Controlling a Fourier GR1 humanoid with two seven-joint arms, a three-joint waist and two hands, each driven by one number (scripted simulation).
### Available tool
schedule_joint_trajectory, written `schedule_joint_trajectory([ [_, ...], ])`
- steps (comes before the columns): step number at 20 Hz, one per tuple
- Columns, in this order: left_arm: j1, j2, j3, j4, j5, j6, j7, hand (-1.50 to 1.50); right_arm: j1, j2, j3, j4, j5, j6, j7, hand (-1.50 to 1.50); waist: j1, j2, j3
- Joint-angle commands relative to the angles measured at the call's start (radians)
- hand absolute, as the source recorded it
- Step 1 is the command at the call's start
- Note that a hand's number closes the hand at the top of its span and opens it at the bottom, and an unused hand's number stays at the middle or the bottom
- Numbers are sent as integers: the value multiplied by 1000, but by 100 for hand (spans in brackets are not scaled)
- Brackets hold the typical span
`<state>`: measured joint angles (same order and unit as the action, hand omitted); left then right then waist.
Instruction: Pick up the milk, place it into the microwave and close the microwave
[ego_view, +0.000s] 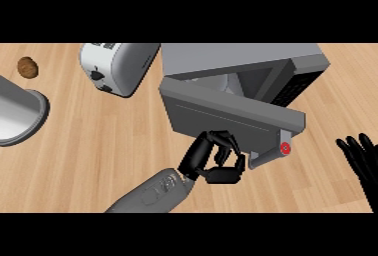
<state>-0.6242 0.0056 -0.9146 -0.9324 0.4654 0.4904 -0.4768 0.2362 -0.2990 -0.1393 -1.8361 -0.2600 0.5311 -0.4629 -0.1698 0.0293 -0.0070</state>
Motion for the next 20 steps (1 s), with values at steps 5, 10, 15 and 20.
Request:
schedule_joint_trajectory([
  [5,-82,-6,48,14,160,185,-40,150,-39,-78,-47,-40,-42,29,46,-150,-42,10,0],
  [10,-177,-6,63,57,229,233,-11,-150,-80,-86,-53,-60,-73,22,71,-150,-78,22,1],
  [15,-220,-6,77,110,285,278,27,-150,-191,-213,-197,-128,68,-57,54,150,-97,19,-2],
  [20,-235,-6,112,67,361,328,-13,-150,-233,-249,-217,-113,111,-76,57,150,-93,34,0],
])
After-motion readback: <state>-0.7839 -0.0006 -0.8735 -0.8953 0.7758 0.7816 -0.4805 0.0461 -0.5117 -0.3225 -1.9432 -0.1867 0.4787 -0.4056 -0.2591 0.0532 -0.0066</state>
